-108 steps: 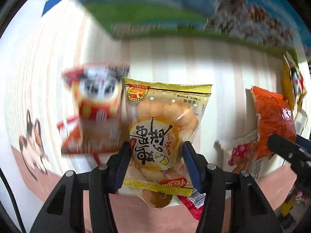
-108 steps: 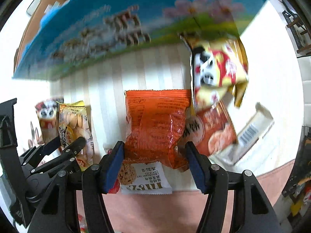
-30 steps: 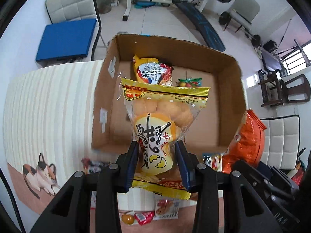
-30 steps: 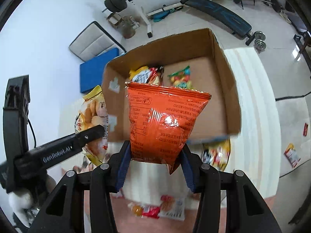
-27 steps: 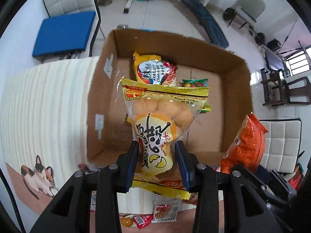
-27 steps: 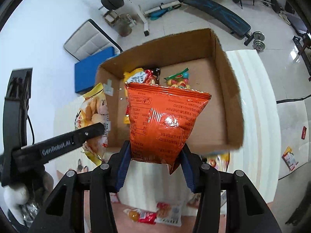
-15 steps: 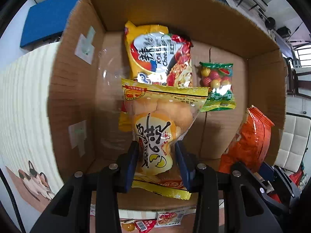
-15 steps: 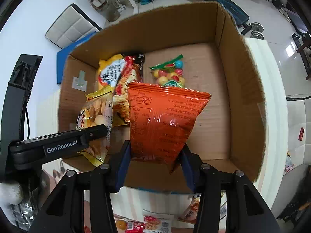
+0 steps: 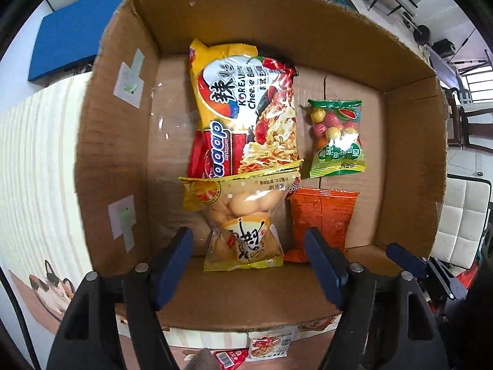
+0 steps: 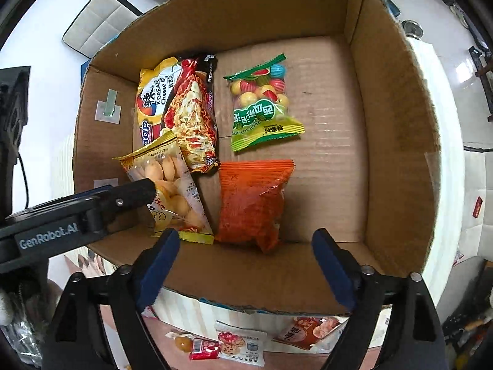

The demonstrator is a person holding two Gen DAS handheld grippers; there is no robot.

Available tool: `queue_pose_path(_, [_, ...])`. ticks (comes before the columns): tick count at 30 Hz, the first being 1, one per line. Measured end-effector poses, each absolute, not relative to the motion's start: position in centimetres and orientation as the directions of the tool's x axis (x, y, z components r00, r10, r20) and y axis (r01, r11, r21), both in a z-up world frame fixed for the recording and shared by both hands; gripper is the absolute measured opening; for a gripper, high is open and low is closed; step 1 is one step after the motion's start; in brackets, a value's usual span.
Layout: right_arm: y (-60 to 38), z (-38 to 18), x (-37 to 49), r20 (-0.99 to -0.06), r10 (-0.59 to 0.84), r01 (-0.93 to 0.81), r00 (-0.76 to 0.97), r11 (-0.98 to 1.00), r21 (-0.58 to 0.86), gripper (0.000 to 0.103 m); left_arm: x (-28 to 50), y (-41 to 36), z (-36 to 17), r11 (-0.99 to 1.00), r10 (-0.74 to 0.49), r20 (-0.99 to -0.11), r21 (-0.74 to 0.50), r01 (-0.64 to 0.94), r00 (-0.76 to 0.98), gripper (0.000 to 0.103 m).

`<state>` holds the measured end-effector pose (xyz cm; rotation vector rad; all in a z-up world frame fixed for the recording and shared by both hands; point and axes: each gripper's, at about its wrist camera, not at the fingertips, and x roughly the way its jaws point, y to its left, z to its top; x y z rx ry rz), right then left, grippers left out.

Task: Organize snacks
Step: 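Open both tools to release the bags and move back to the pile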

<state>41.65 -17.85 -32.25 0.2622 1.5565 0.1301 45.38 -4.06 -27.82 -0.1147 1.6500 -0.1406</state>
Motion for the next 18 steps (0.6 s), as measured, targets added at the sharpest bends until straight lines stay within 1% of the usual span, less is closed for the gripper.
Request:
queue_pose_path(2, [-17.8, -31.6, 41.4, -0.975, 0.221, 0.071, 0.033, 0.972, 0.223, 0.093, 45.1, -3.9, -26.9, 0.989, -0.148, -0.987, -0.149, 0.01, -0.064, 0.075])
queue_pose_path(3, [-17.7, -31.2, 41.2, -0.977, 0.209, 0.064, 0.047, 0.975, 0.211, 0.094, 44.8, -3.8, -26.5, 0.989, -0.145, -0.988, -0.146, 0.011, -0.053, 0.079])
queue_pose_path(4, [-17.7, -30.9, 41.1, -0.978, 0.202, 0.059, 0.058, 0.977, 0.206, 0.094, 44.5, -3.6, -25.9, 0.99, -0.142, -0.989, -0.143, 0.015, -0.04, 0.091])
queue_pose_path(5, [-17.7, -30.4, 40.9, -0.978, 0.193, 0.054, 0.073, 0.979, 0.198, 0.094, 44.3, -3.4, -25.4, 0.99, -0.141, -0.989, -0.142, 0.019, -0.03, 0.094])
queue_pose_path(9, [-17.7, -28.5, 39.9, -0.975, 0.183, 0.041, 0.127, 0.981, 0.19, 0.095, 43.0, -2.9, -23.0, 0.992, -0.125, -0.991, -0.124, 0.027, 0.043, 0.094])
queue_pose_path(14, [-17.7, -26.0, 37.7, -0.961, 0.209, 0.027, 0.179, 0.976, 0.217, 0.095, 40.2, -3.0, -19.9, 0.994, -0.105, -0.985, -0.102, 0.026, 0.137, 0.094])
queue_pose_path(18, [-17.9, -24.2, 34.9, -0.952, 0.227, 0.02, 0.206, 0.972, 0.236, 0.095, 37.2, -2.8, -17.8, 0.994, -0.109, -0.976, -0.107, 0.023, 0.187, 0.094])
